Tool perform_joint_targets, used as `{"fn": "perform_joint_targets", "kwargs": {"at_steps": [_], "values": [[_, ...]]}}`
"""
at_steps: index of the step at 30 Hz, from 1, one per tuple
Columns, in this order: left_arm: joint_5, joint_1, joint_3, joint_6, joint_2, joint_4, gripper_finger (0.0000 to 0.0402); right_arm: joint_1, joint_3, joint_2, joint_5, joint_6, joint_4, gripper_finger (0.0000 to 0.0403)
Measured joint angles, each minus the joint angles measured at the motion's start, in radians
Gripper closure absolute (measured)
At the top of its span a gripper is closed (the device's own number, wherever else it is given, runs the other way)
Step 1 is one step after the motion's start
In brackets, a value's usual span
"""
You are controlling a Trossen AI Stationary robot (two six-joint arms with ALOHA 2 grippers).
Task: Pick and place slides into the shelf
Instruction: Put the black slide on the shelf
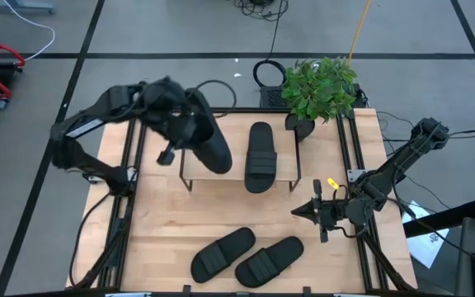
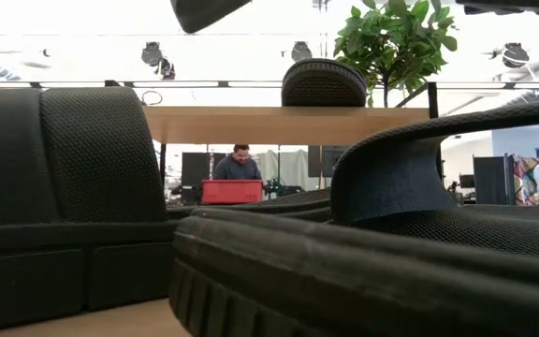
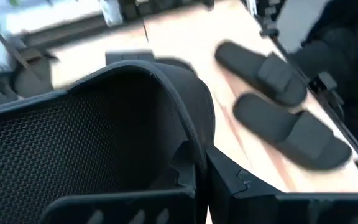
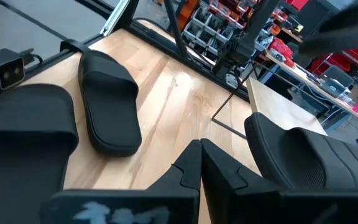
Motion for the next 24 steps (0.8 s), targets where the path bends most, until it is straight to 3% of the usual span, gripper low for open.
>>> {"fn": "perform_joint_targets", "kwargs": {"at_steps": [5, 9, 11, 16, 24], "values": [[0.095, 0.109, 0.131, 0.132, 0.153, -0.17, 0.0399, 0.0, 0.0, 0.0, 0.001, -0.034, -0.005, 0.0403], [0.163, 0.138, 0.277, 0.185, 0.317, -0.331, 0.0399, 0.0, 0.0, 0.0, 0.001, -0.078, 0.0, 0.0403], [0.205, 0.14, 0.315, 0.182, 0.377, -0.333, 0.0399, 0.0, 0.0, 0.0, 0.001, -0.078, 0.003, 0.0403], [0.302, 0.148, 0.333, 0.19, 0.439, -0.333, 0.0399, 0.0, 0.0, 0.0, 0.002, -0.099, 0.037, 0.0403], [0.266, 0.146, 0.294, 0.203, 0.438, -0.337, 0.0399, 0.0, 0.0, 0.0, 0.002, -0.101, 0.074, 0.0403]]}}
